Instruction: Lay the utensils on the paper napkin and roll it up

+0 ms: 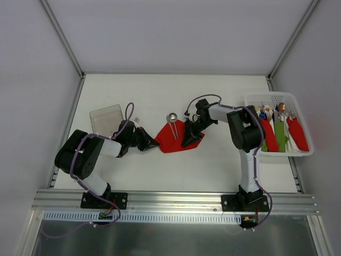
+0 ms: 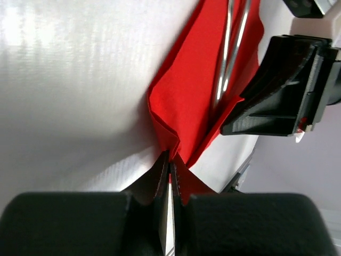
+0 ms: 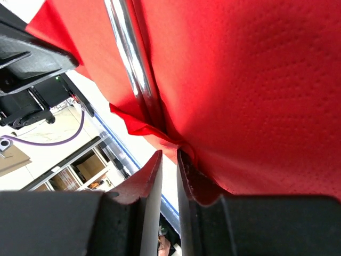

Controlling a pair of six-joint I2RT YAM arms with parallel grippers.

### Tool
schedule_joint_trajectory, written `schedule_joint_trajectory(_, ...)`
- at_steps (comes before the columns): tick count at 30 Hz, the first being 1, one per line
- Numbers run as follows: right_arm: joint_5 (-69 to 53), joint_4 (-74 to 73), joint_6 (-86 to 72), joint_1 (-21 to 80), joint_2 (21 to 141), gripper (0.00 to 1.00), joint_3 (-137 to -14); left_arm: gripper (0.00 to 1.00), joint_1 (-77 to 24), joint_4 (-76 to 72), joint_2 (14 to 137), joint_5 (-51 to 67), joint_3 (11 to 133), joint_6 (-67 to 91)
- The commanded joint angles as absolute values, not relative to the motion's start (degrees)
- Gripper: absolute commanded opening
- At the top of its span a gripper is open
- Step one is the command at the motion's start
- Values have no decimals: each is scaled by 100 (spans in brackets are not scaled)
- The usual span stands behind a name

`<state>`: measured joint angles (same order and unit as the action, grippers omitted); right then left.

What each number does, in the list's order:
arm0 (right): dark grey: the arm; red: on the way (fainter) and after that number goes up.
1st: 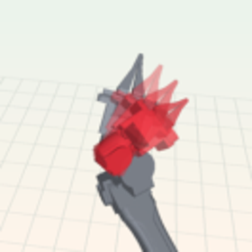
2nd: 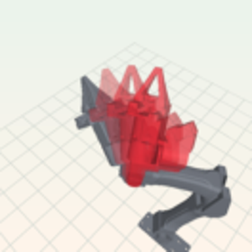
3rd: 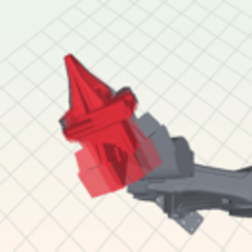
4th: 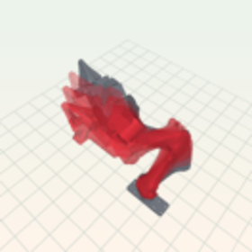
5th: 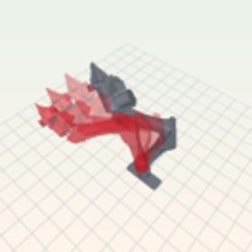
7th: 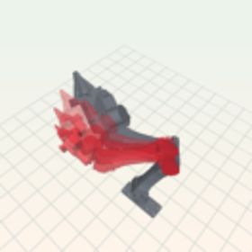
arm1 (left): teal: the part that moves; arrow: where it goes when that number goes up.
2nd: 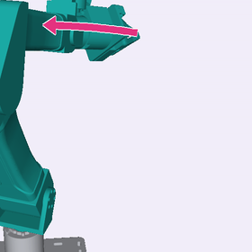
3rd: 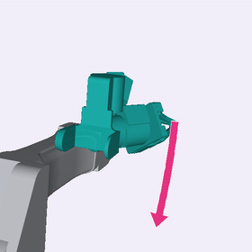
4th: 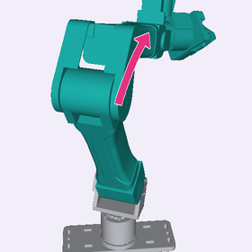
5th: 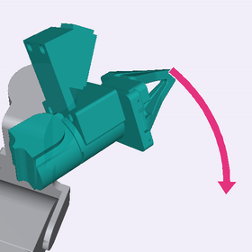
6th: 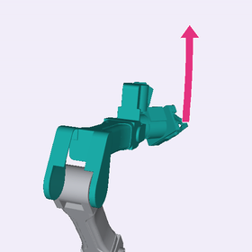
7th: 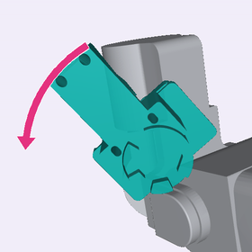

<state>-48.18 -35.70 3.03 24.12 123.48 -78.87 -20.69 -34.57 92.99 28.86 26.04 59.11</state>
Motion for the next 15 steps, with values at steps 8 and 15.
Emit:
schedule_joint_trajectory(8,-4842,-3551,562,2417,12006,21,-8147,0,-2066,-3235,9387,2654,2426,5994)
schedule_joint_trajectory(15,-5414,-3481,633,2557,12006,20,-8297,0,-2048,-3226,9448,2681,2478,5959)
